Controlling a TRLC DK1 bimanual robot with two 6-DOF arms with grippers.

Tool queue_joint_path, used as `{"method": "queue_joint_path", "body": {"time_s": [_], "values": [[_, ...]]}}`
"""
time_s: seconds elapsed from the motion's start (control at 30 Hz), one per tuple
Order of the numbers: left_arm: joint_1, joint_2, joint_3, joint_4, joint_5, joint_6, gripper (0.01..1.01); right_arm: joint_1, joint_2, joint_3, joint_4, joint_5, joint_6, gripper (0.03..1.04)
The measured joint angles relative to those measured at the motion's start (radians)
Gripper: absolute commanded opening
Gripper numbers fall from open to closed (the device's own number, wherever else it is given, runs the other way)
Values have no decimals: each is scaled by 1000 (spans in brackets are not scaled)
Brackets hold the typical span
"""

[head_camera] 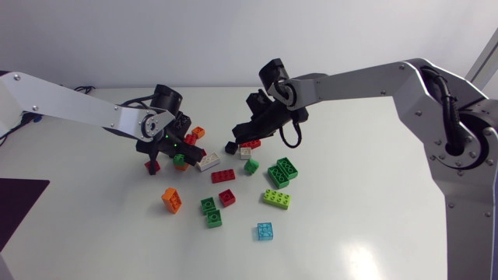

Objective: Disassemble duplo

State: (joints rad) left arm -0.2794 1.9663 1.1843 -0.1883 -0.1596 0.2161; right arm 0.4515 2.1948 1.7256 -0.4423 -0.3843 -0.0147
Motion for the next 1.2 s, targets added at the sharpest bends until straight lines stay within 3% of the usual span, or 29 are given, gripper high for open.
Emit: {"method": "queue_joint_path", "body": {"time_s": [0.23,1.2], "values": [[5,-23,0,-14,3,1,908,0,23,31,-31,-1,0,739],[5,-85,-99,14,3,-27,890,-2,30,40,-75,-1,0,764]]}}
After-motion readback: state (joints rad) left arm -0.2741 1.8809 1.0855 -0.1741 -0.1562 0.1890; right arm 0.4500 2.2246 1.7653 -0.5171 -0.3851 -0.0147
